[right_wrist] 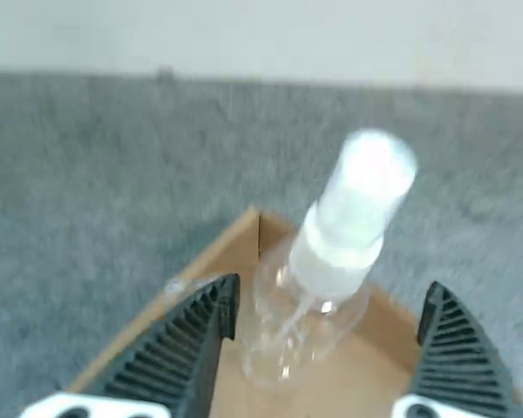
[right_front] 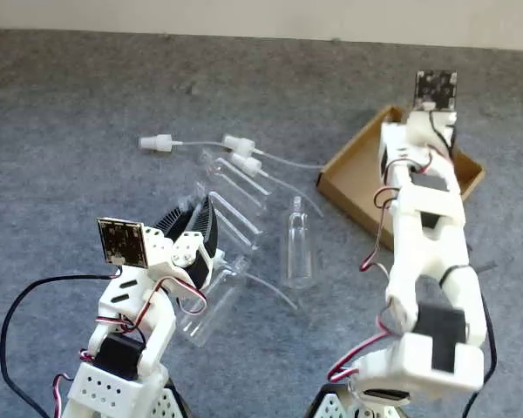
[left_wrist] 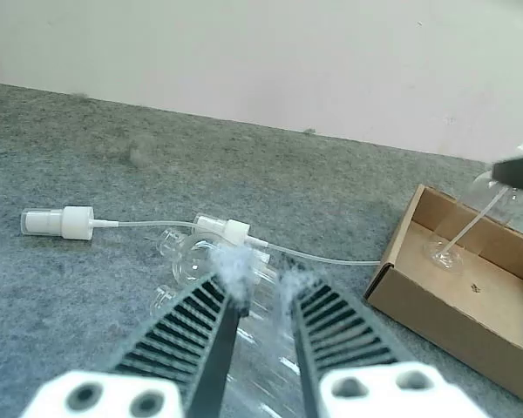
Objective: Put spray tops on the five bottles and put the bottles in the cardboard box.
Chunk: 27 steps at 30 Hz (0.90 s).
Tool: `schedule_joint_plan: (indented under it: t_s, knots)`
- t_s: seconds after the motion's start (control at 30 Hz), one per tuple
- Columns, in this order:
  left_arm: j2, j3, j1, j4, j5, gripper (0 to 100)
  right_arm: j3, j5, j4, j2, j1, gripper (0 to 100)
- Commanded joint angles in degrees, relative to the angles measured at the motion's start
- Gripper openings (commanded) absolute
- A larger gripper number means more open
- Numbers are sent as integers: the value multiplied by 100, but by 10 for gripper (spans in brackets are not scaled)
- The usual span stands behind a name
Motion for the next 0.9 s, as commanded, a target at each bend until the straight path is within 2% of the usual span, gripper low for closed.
schedule_joint_plan:
  t_s: [0.0,0.23,0.37,0.43,0.6,0.73,0.87]
  knots:
    - [-66,110,-84,-141,35,6,-101,18,127,-901,119,293]
    - [-75,75,-136,-123,18,6,-303,18,2492,-1991,31,293]
    - [-75,-145,-673,-123,53,6,-505,18,3574,-2589,-224,292]
    - [-75,-224,-1015,-123,246,6,-514,18,4022,-2870,-418,262]
    - [-75,-286,-1543,-158,695,6,-514,9,4804,-3380,-1165,115]
    - [-75,-286,-1587,-158,686,6,-884,-369,5525,-3284,-1771,114]
    - [-75,-286,-1587,-132,686,6,-1710,-422,6396,-2633,-2273,114]
